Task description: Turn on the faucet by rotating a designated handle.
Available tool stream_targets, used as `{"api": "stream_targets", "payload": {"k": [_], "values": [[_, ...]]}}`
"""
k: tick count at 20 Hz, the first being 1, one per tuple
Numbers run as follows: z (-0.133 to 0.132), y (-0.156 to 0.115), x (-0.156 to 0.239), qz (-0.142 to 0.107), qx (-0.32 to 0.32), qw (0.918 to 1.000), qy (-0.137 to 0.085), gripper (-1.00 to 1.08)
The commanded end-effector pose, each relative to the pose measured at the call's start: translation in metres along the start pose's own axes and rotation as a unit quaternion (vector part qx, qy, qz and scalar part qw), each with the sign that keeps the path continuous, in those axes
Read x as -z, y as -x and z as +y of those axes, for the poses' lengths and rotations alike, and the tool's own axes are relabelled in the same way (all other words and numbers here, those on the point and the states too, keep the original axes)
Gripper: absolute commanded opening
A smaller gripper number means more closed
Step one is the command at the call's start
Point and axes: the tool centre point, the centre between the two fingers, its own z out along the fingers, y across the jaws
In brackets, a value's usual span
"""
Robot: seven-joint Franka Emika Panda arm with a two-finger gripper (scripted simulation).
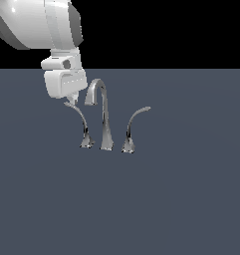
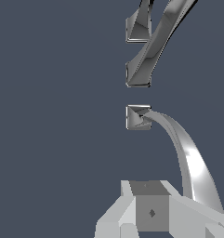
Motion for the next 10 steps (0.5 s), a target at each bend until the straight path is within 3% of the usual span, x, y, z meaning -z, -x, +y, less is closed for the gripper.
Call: {"api": "stream_targets", "payload": {"k": [1, 8, 10], "values": [[0.008, 0.003, 0.0, 0.0, 0.0, 1.0, 0.0, -1.0], [0.029, 0.012, 0.0, 0.0, 0.0, 1.0, 0.0, -1.0], [0.019, 0.004, 0.0, 0.002, -0.006, 1.0, -0.006, -1.0]]}}
